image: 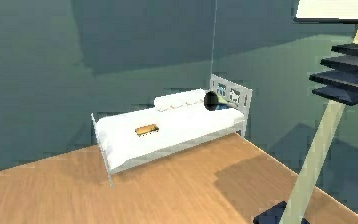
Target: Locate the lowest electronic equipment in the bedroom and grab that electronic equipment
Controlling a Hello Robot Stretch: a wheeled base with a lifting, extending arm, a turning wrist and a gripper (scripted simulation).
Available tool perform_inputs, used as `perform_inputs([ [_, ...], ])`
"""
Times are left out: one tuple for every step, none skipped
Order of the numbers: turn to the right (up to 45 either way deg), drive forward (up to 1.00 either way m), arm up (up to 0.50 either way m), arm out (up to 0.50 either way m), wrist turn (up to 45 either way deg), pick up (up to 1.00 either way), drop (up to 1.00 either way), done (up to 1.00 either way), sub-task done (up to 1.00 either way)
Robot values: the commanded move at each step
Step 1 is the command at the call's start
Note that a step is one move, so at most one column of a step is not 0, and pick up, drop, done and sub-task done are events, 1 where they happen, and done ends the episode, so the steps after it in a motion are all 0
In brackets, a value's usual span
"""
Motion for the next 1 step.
perform_inputs([
  [0.0, 0.00, 0.00, 0.00, 45.0, 0.00, 0.00, 0.00, 0.00],
])
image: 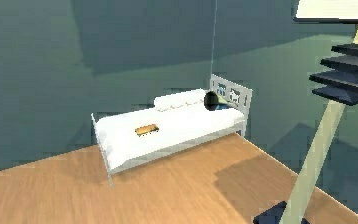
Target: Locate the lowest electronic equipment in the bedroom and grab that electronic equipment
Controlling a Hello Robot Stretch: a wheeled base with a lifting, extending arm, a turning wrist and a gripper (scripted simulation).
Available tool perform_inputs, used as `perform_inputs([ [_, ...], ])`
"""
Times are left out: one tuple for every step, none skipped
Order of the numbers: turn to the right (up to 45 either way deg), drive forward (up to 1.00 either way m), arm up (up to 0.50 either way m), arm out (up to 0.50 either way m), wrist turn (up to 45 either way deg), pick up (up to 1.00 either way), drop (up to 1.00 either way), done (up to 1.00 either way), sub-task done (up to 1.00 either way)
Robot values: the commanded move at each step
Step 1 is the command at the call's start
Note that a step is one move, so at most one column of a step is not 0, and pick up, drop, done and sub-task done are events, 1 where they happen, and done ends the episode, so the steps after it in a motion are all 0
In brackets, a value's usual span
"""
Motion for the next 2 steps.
perform_inputs([
  [0.0, 0.00, 0.00, 0.00, 45.0, 0.00, 0.00, 0.00, 0.00],
  [0.0, 0.00, 0.00, 0.00, 30.0, 0.00, 0.00, 0.00, 0.00],
])
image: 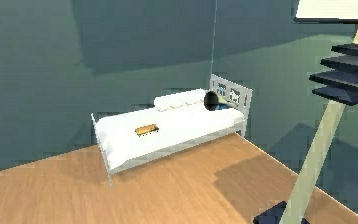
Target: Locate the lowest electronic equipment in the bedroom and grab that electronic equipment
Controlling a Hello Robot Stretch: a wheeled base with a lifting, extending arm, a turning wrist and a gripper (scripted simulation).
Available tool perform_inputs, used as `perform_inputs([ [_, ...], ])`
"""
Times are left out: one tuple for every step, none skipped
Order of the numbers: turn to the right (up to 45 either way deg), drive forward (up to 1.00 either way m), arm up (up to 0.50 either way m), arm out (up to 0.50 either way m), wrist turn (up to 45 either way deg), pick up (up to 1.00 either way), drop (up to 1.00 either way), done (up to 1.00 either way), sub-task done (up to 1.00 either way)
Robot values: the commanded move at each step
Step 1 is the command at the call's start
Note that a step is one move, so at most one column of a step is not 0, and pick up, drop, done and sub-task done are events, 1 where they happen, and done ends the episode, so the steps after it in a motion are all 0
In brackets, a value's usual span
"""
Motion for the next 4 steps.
perform_inputs([
  [0.0, 0.00, -0.30, 0.00, 0.0, 0.00, 0.00, 0.00, 0.00],
  [0.0, 0.00, 0.00, 0.00, 0.0, 1.00, 0.00, 0.00, 0.00],
  [0.0, 0.00, 0.10, 0.00, 0.0, 0.00, 0.00, 0.00, 0.00],
  [0.0, 0.00, 0.00, 0.00, 0.0, 0.00, 0.00, 1.00, 0.00],
])
